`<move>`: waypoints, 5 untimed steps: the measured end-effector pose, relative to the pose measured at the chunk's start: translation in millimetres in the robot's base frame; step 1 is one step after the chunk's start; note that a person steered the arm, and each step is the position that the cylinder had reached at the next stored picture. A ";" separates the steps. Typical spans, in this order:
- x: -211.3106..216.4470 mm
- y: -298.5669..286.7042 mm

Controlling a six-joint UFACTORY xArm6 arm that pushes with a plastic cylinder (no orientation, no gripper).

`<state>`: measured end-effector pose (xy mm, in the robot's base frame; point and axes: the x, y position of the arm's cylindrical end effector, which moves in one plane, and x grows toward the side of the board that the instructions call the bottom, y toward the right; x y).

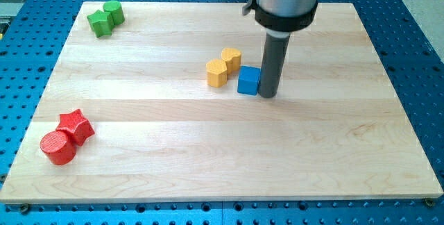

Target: Push the cube closely to the heart

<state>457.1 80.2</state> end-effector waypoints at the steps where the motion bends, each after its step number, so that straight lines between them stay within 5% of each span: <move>1: 16.4 -23.5; 5: -9.7 -36.1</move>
